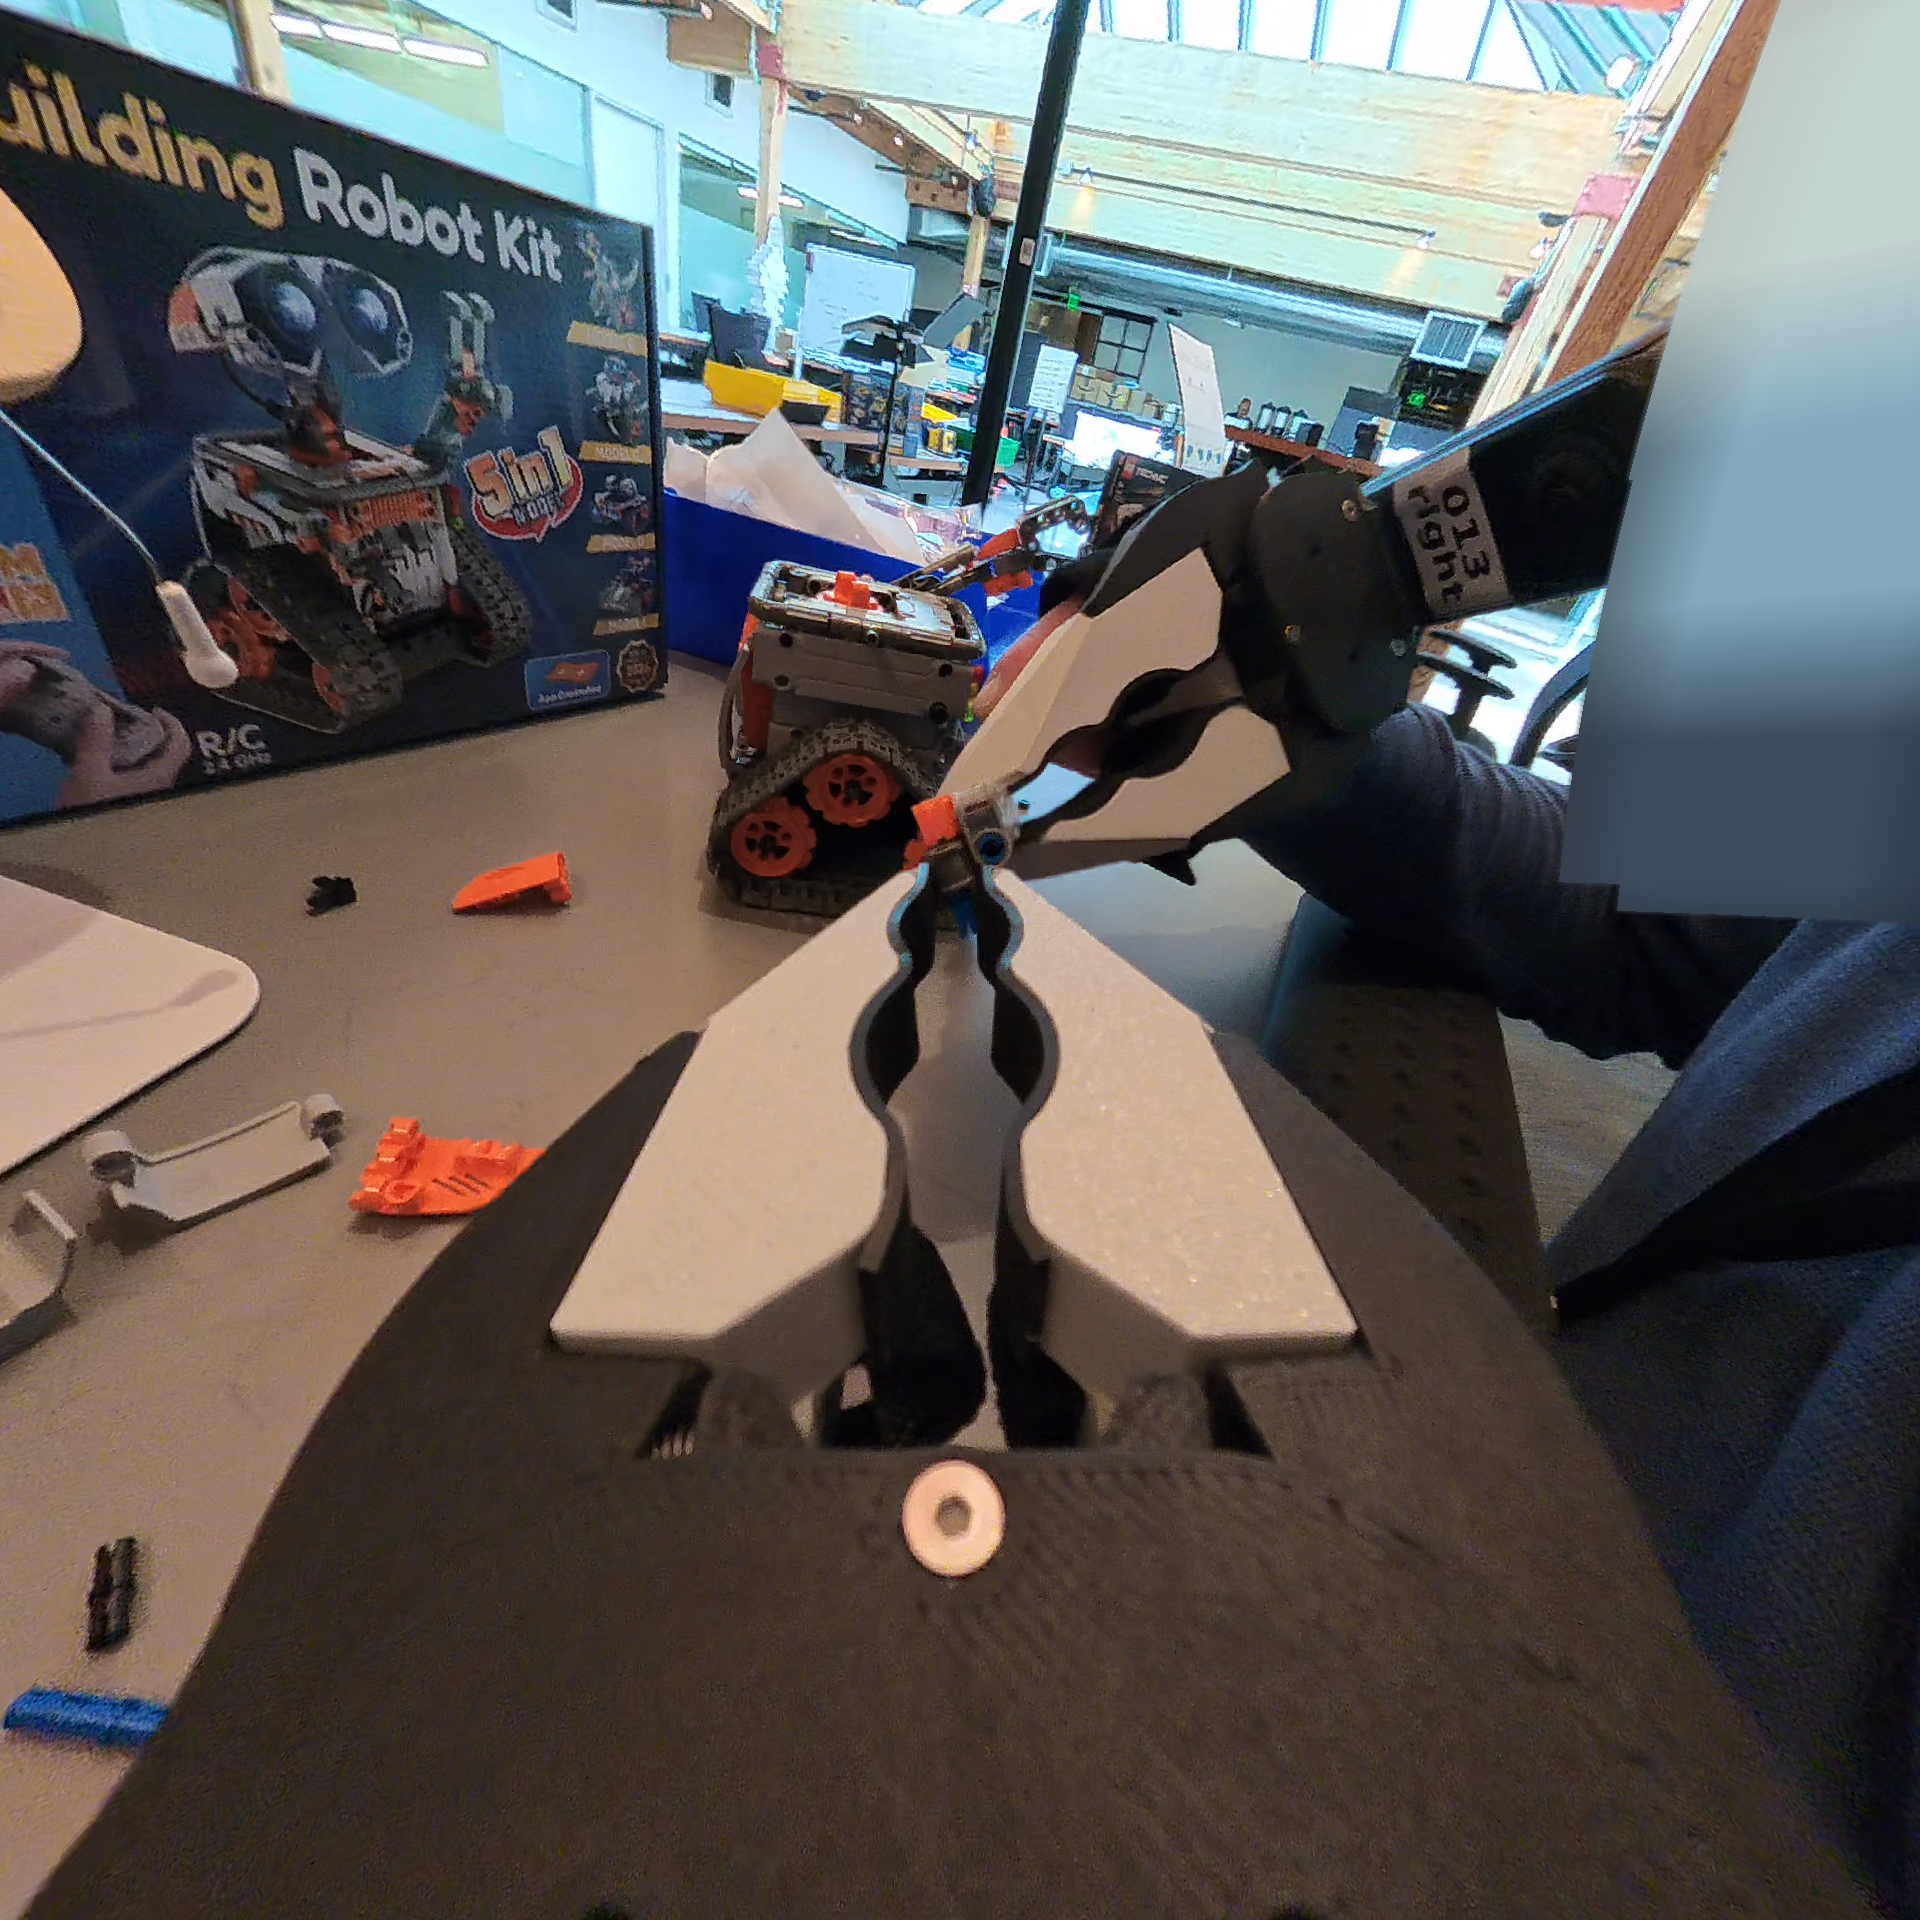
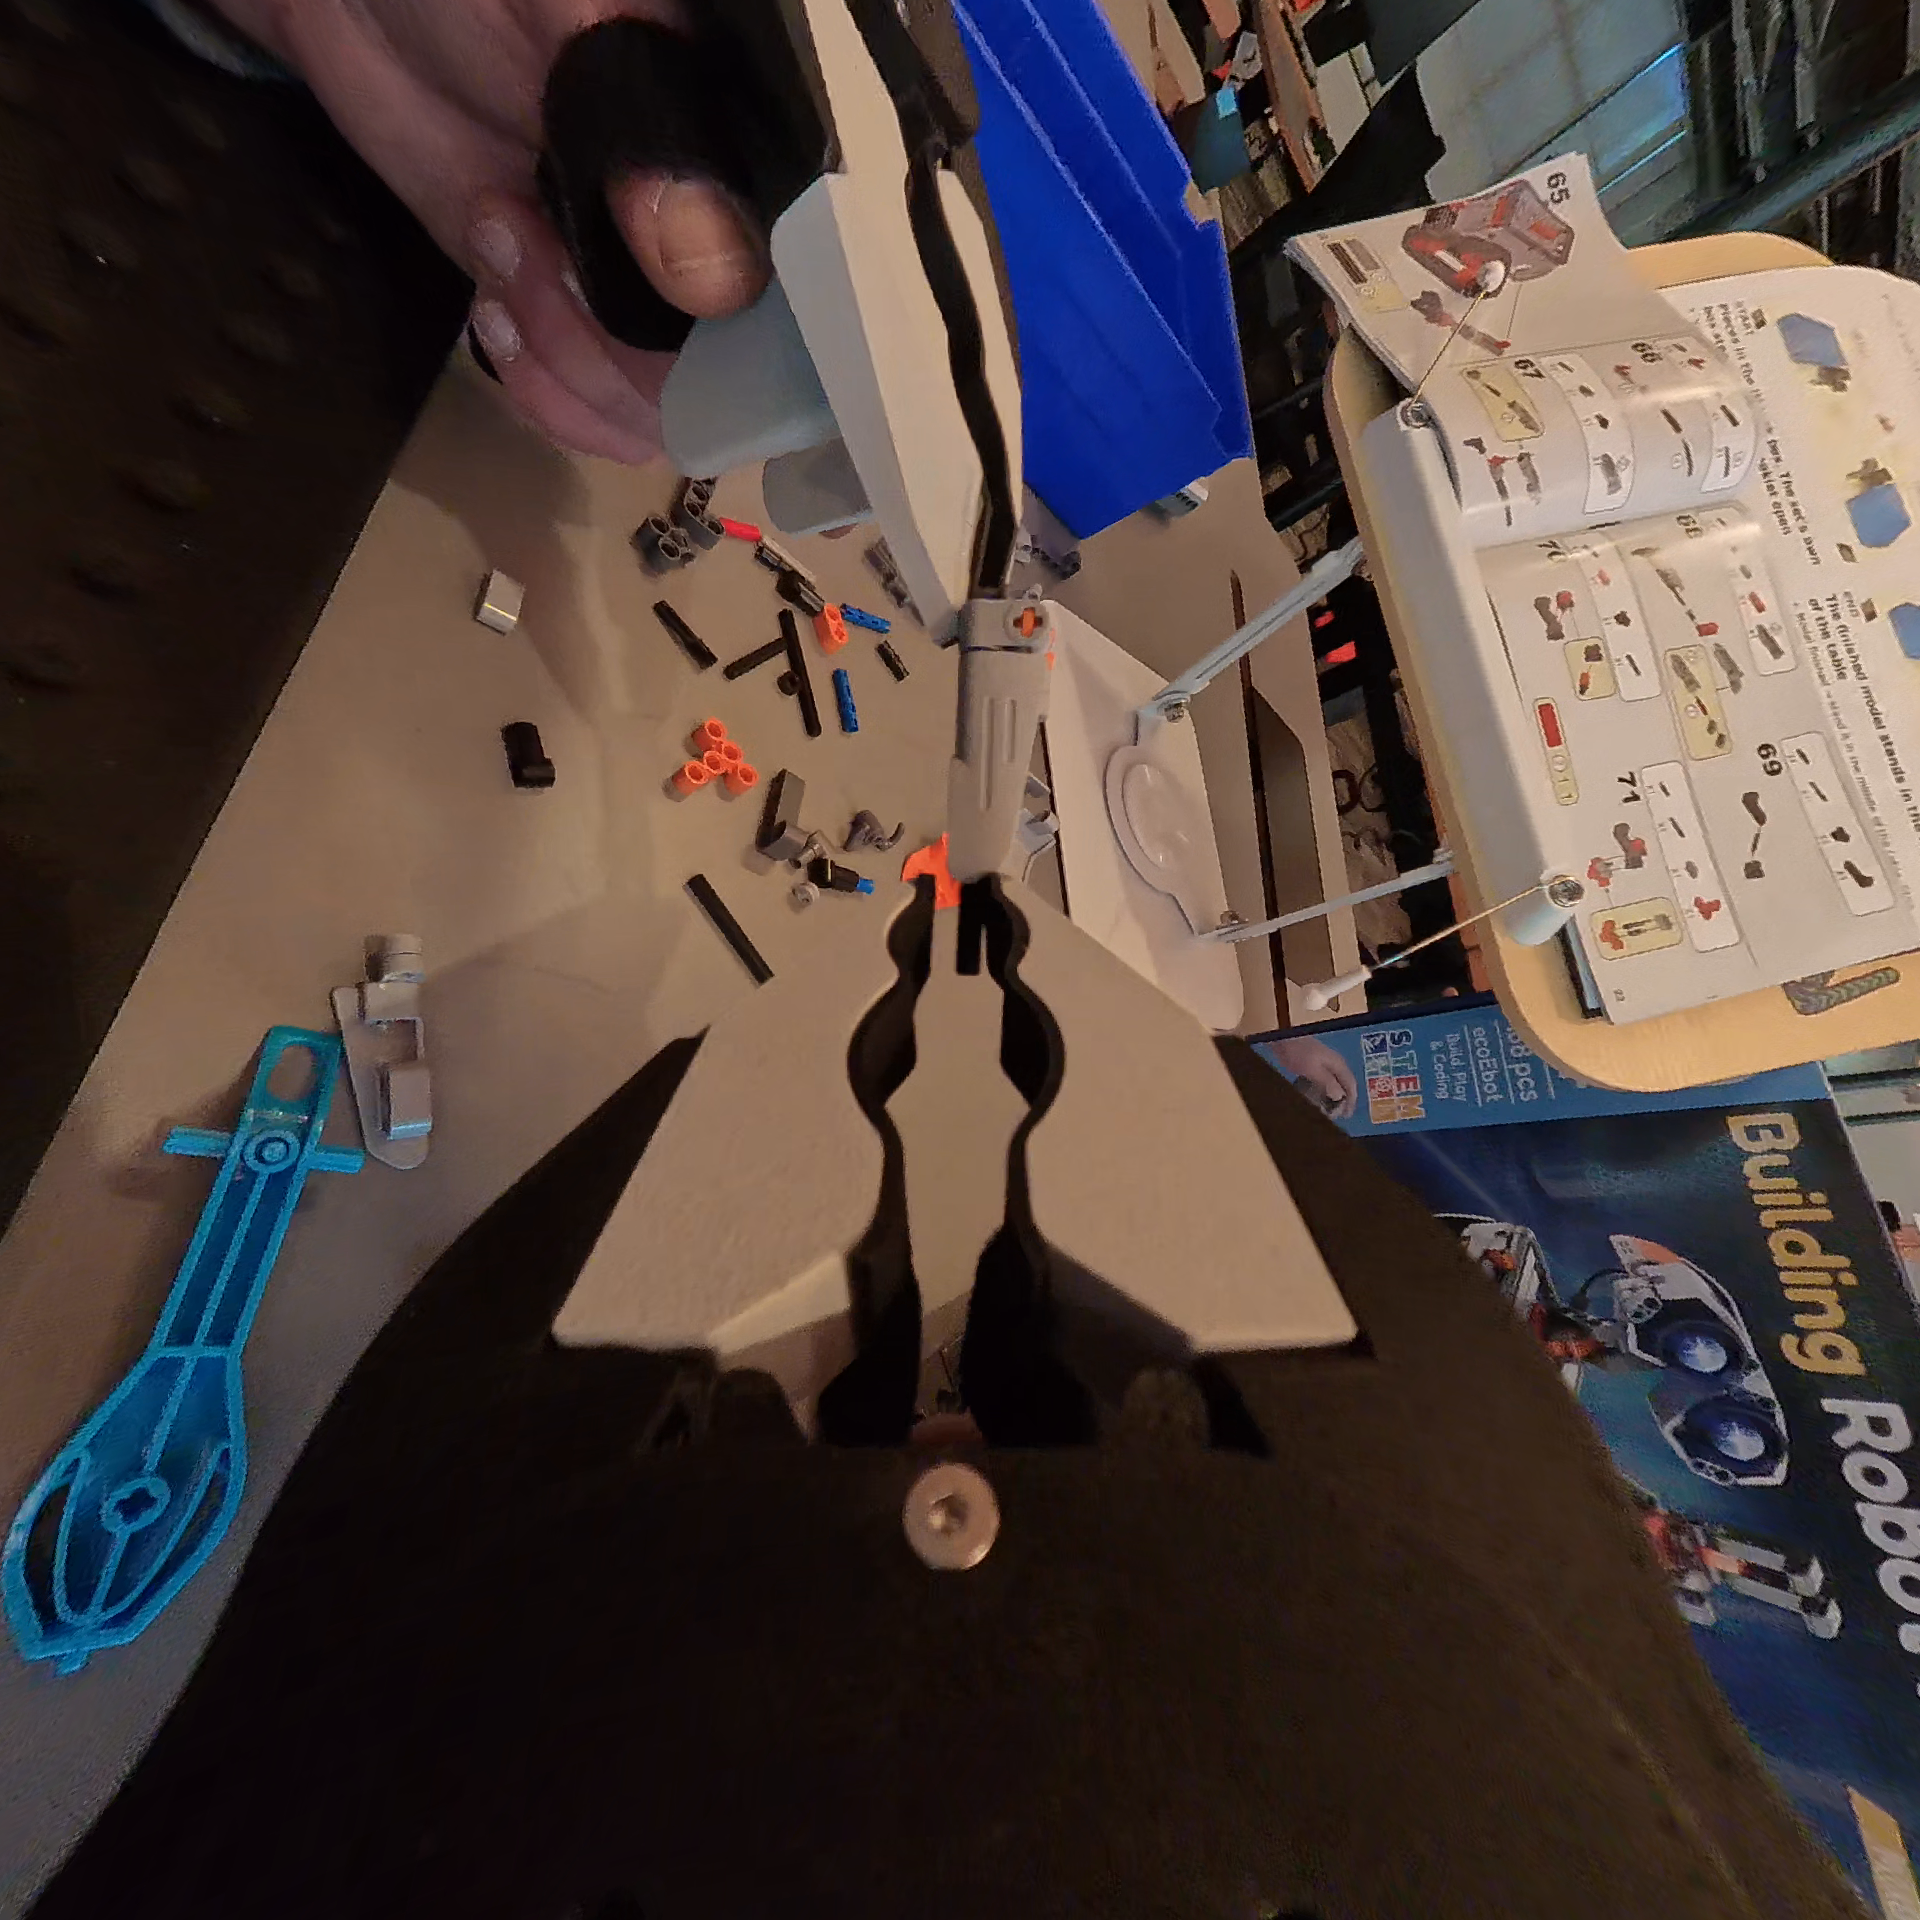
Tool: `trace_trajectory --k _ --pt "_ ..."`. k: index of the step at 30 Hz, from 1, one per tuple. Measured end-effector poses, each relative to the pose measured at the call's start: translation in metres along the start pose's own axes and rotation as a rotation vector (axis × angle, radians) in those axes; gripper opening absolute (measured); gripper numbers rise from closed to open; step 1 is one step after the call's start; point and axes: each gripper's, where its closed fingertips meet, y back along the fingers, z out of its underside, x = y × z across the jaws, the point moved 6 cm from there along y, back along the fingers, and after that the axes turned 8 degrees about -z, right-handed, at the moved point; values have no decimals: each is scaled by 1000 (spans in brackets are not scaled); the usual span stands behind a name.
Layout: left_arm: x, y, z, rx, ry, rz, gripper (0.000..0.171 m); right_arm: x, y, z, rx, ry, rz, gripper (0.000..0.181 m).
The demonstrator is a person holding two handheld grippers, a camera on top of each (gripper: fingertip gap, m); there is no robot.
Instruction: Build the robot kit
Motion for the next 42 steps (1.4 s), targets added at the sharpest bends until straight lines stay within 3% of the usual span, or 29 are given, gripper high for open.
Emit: trace_trajectory --k 3,6,8,10,22,31,35,37,42 --pt "1 2 -4 30 -48 -39 4 -1 2 -4 5 12 8 29" --pt "5 0 -4 22 -95 -50 4 -2 1 -13 -14 90 78 37" --pt "9 -2 -4 23 -115 -48 4 -2 -5 -16 -53 138 134 33" --pt "11 -3 -2 7 -152 -62 4 1 -7 -15 -85 173 197 11" --pt "13 0 -5 33 -149 -82 3 2 -7 -17 -45 173 254 9" --pt "15 3 -10 74 -148 -97 3 4 -7 -20 33 50 225 9" --pt "11 3 -9 53 -124 -86 11 3 -6 -17 12 79 225 9" --pt "15 4 -12 65 -164 -80 8 3 -5 -17 9 95 221 9" --pt "13 2 -8 39 -80 -17 4 -2 -8 -15 -20 148 212 9"
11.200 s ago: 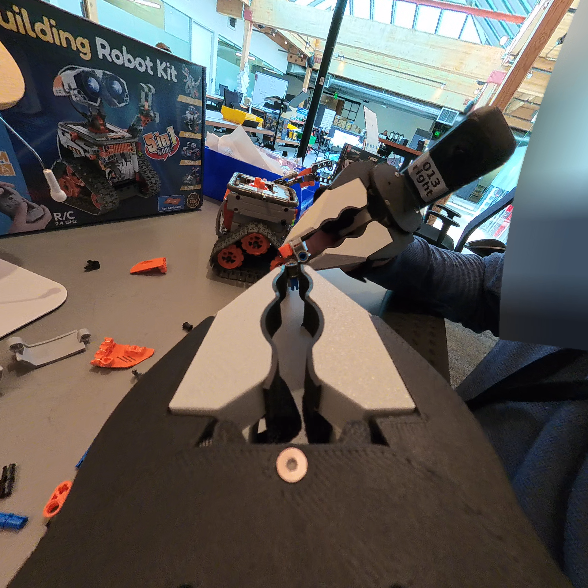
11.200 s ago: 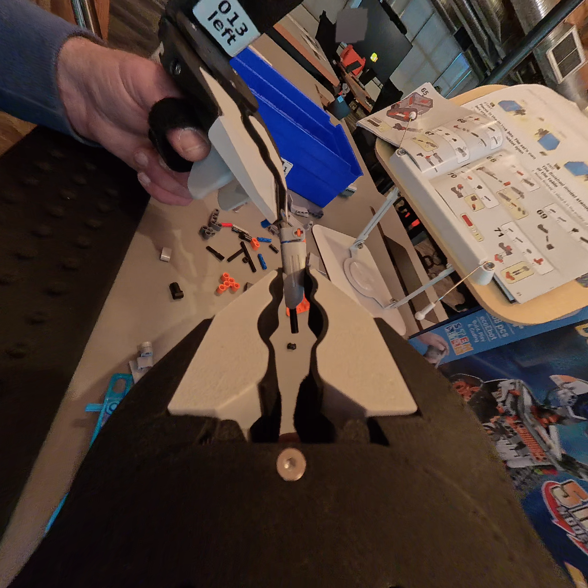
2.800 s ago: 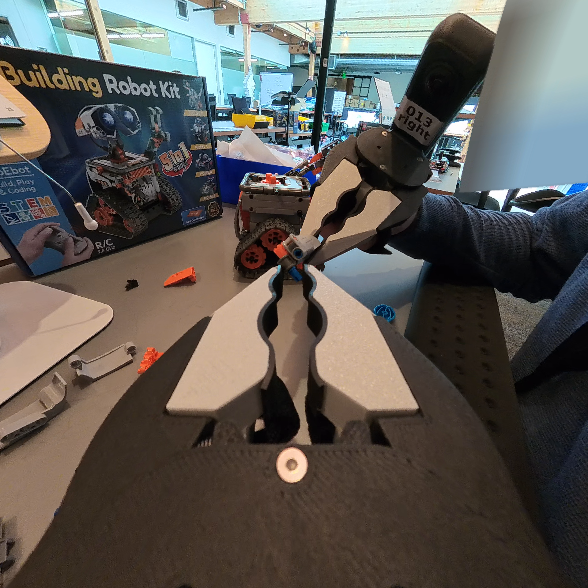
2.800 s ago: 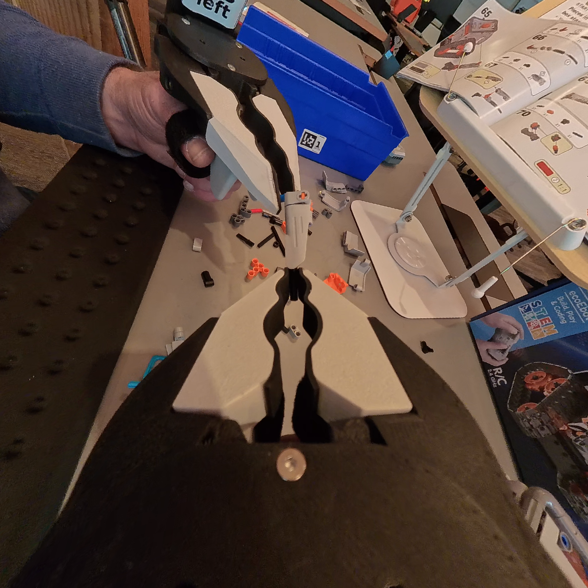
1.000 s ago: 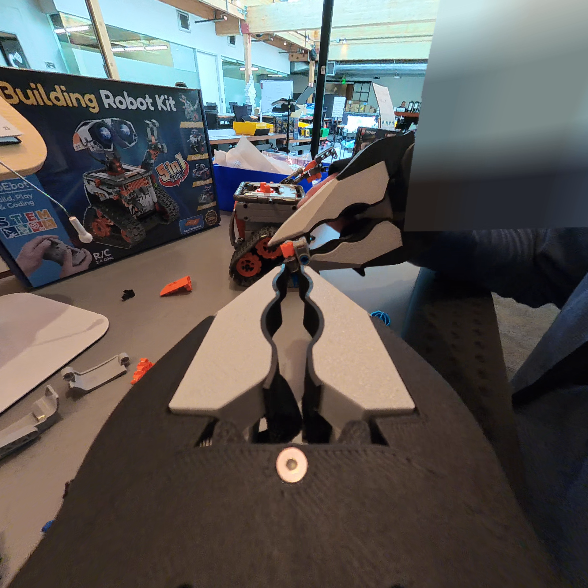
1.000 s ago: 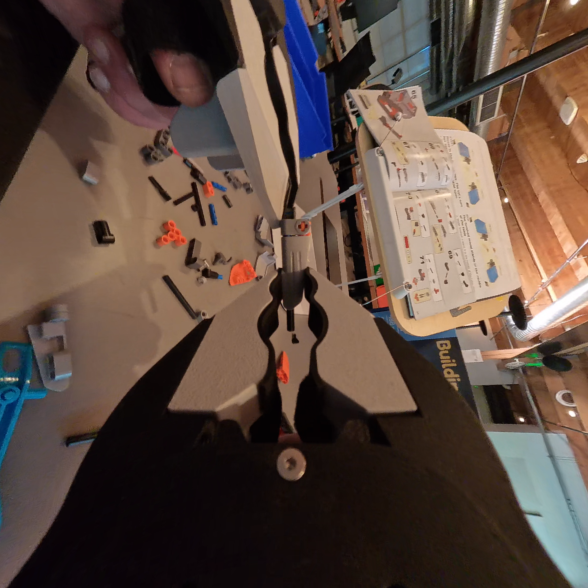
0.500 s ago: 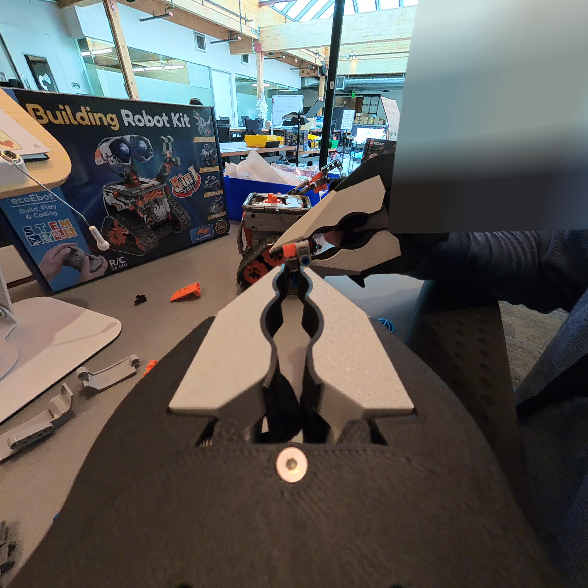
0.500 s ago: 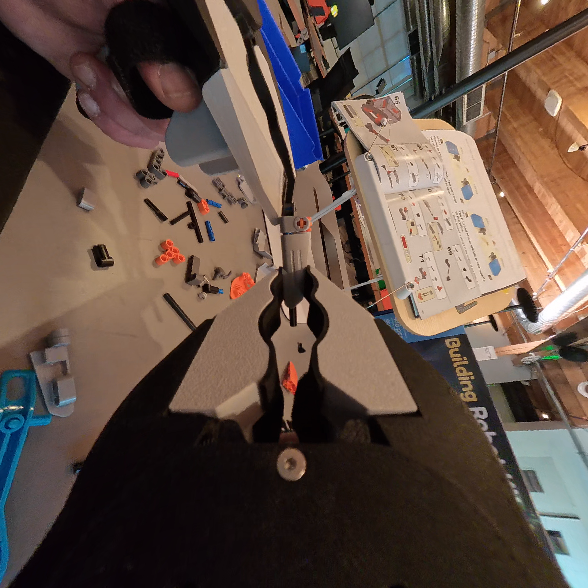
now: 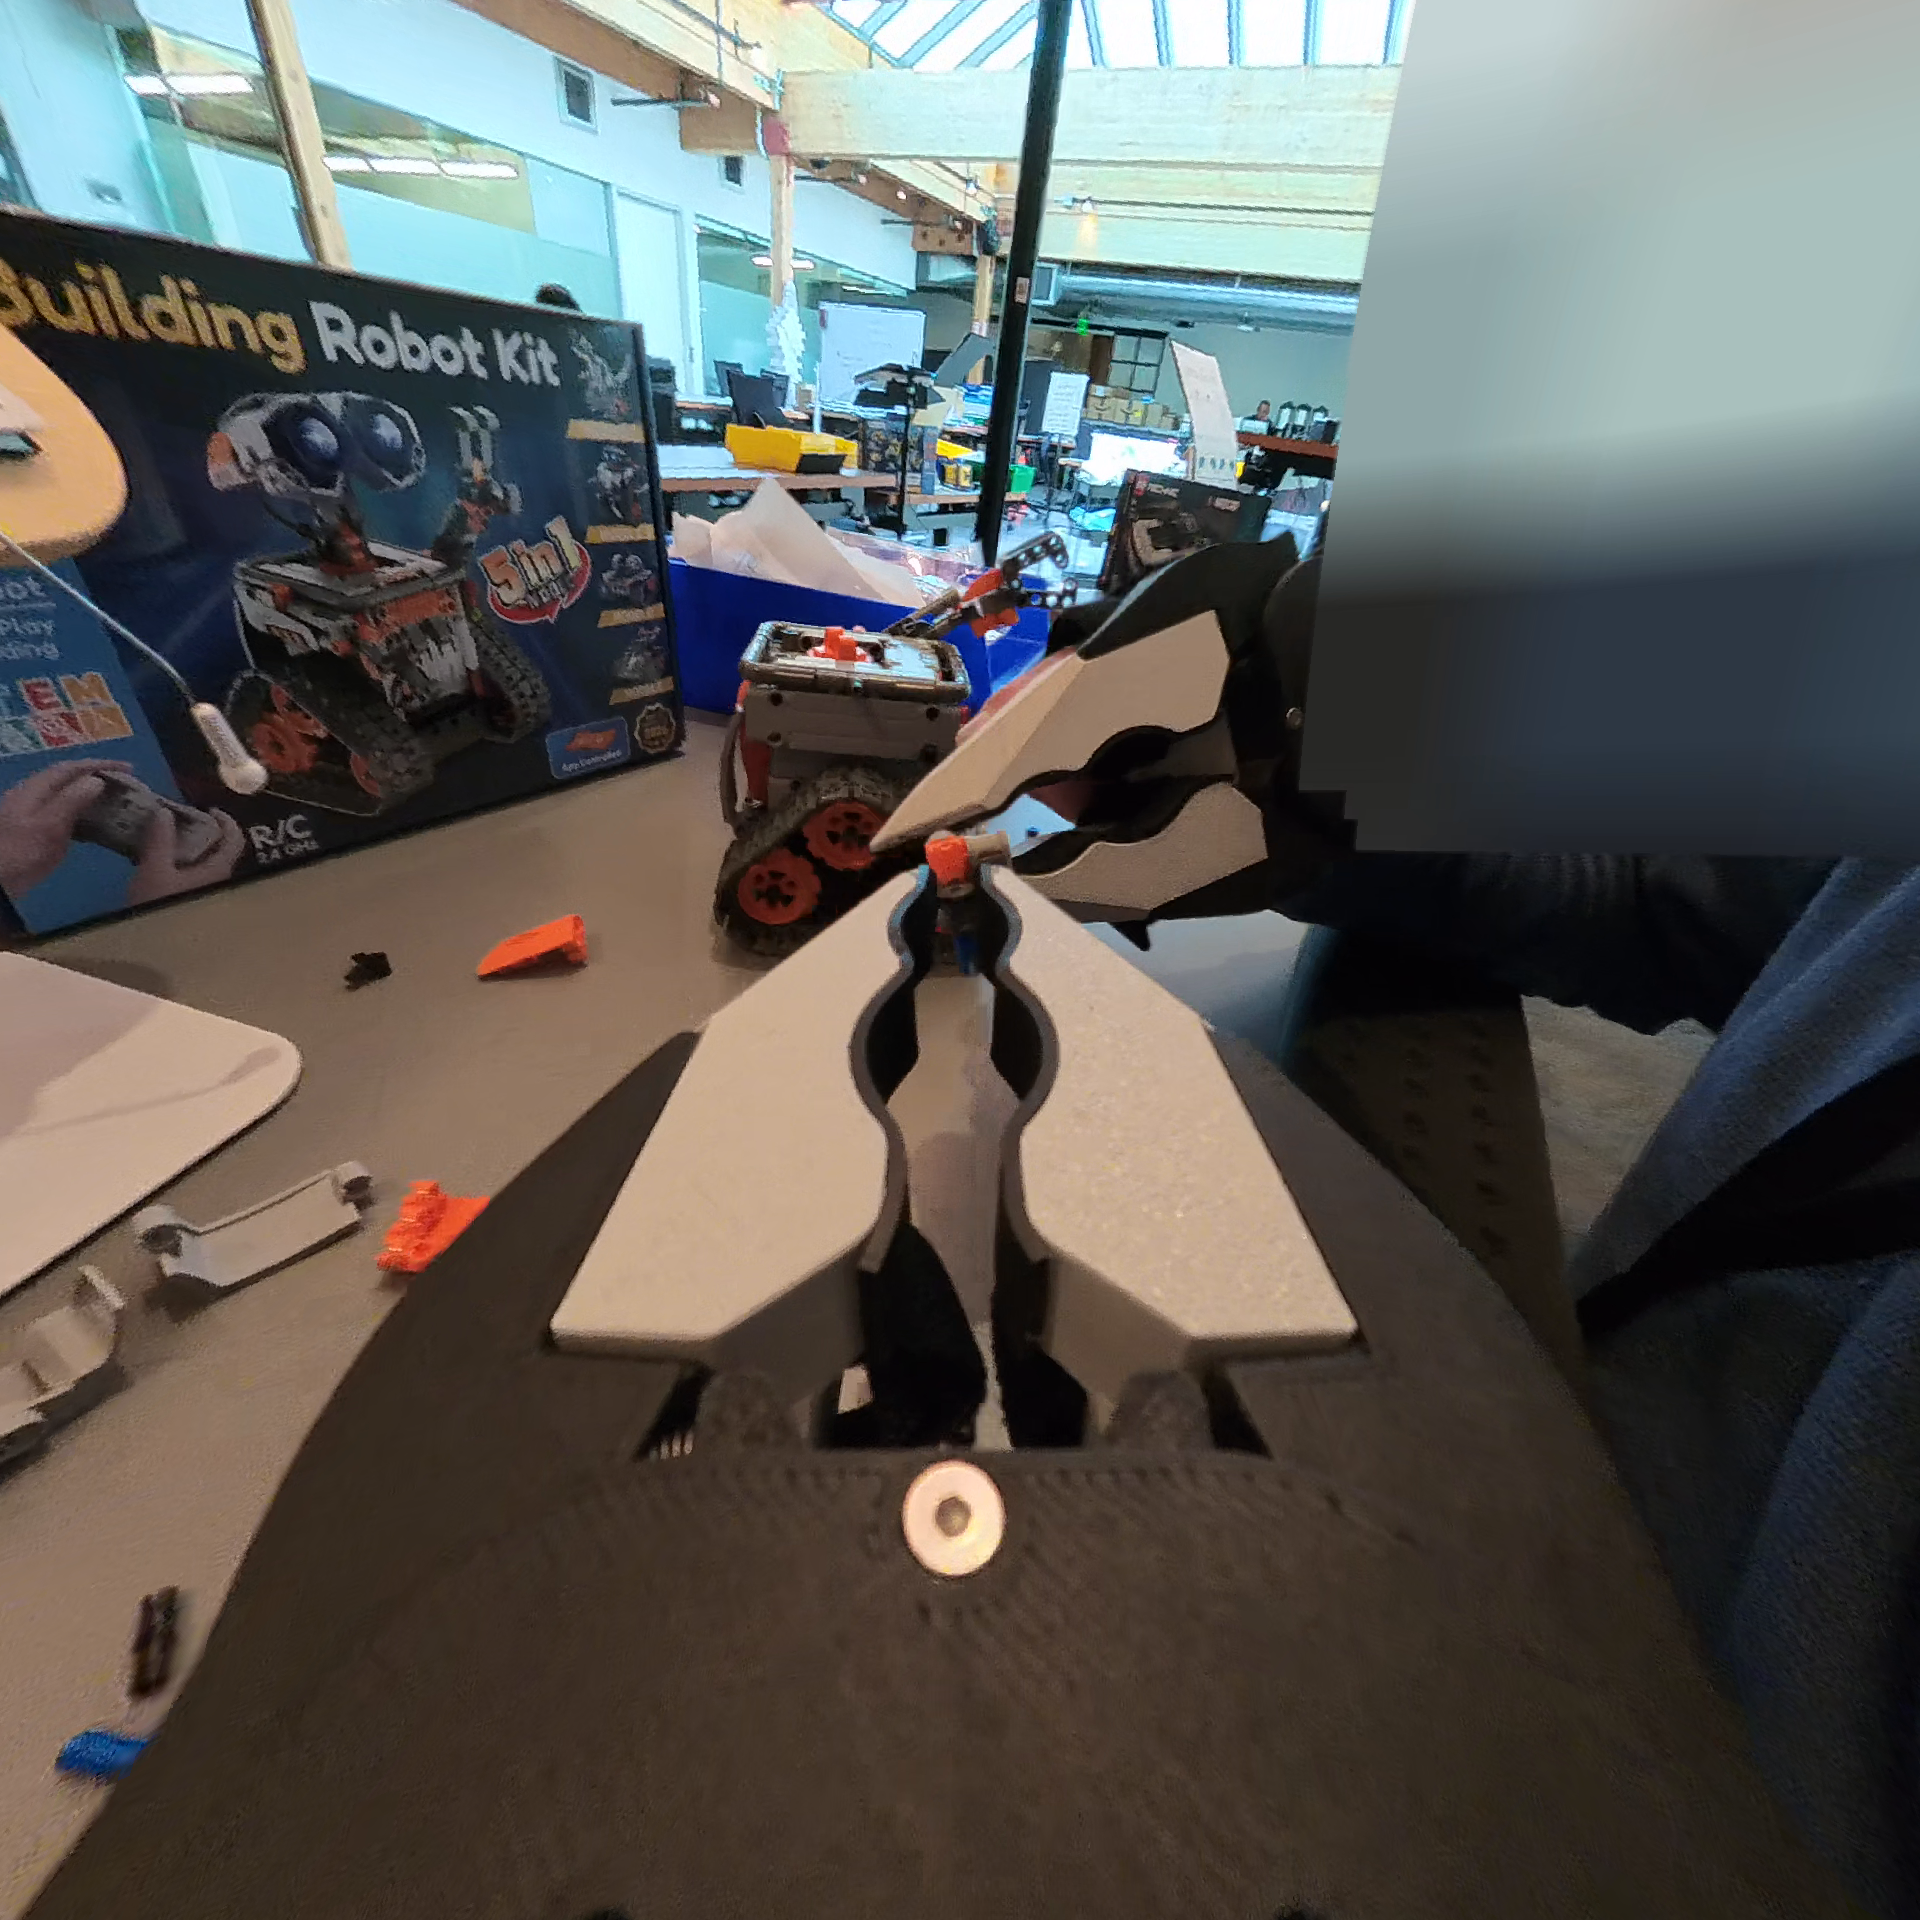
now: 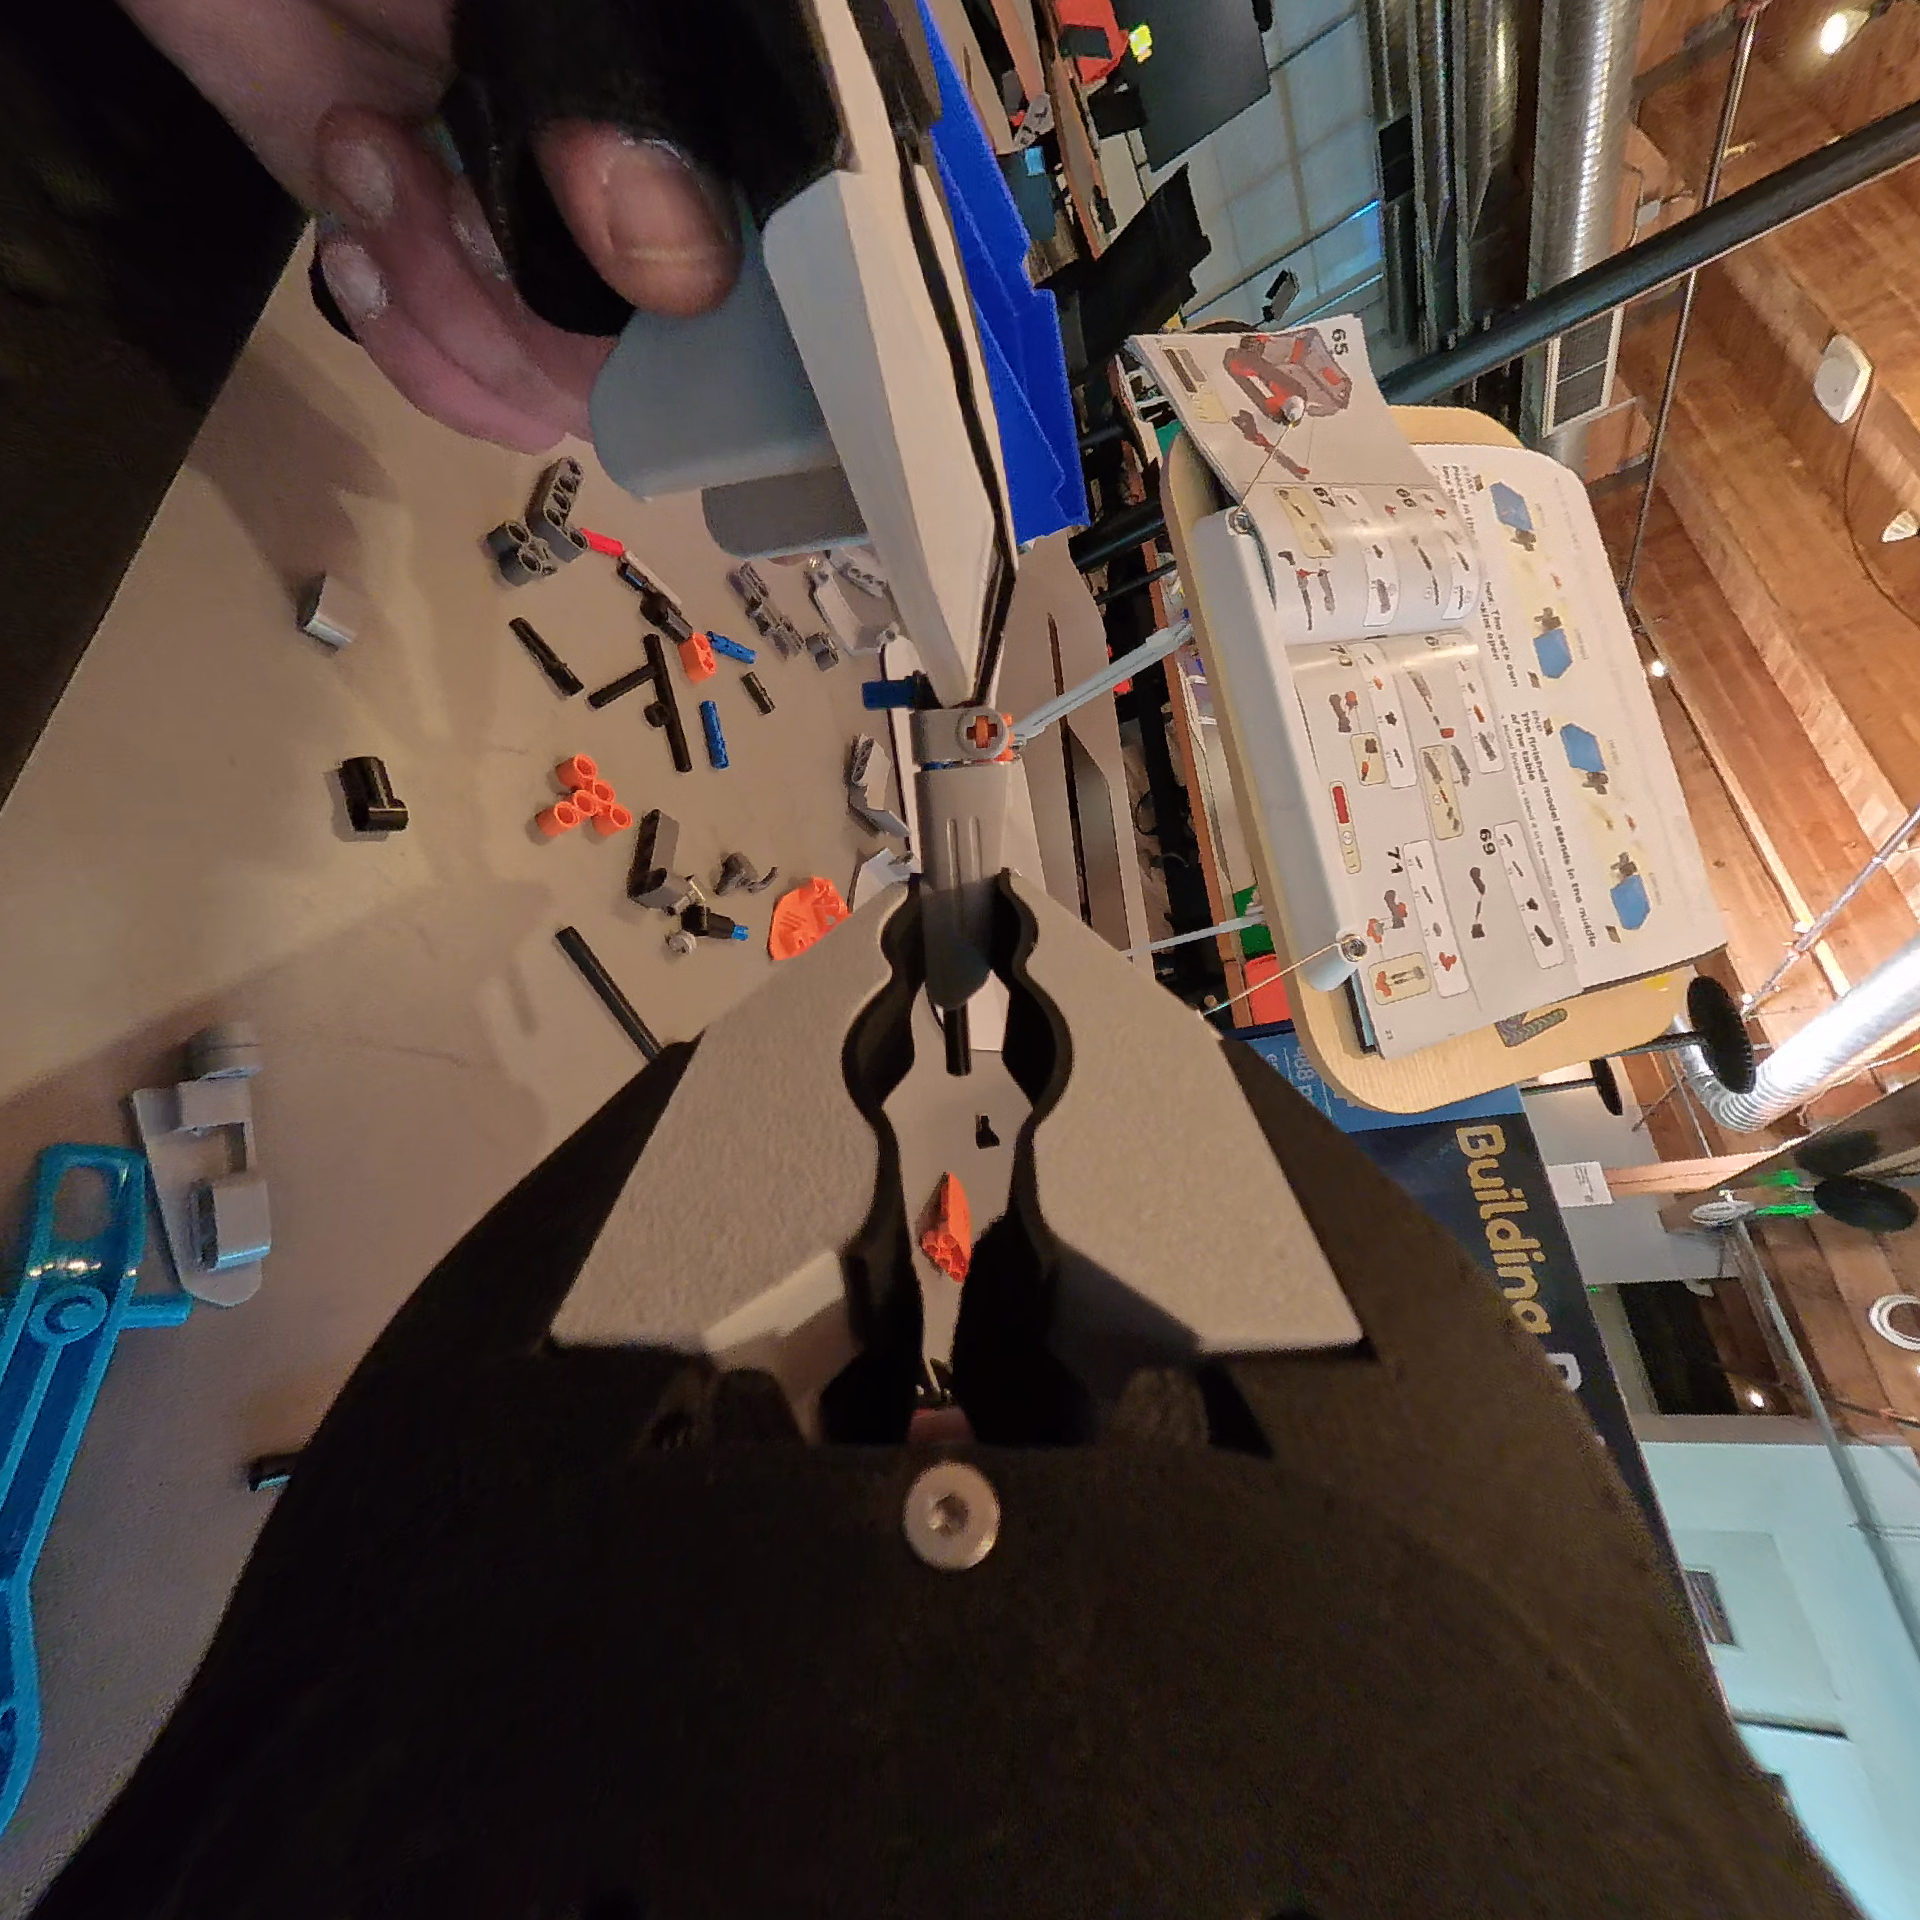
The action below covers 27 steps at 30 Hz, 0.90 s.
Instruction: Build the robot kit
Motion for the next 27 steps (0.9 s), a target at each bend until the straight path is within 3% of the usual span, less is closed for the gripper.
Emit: trace_trajectory --k 27 --pt "-1 -2 3 -14 84 47 4 2 2 0 -8 29 38 9"
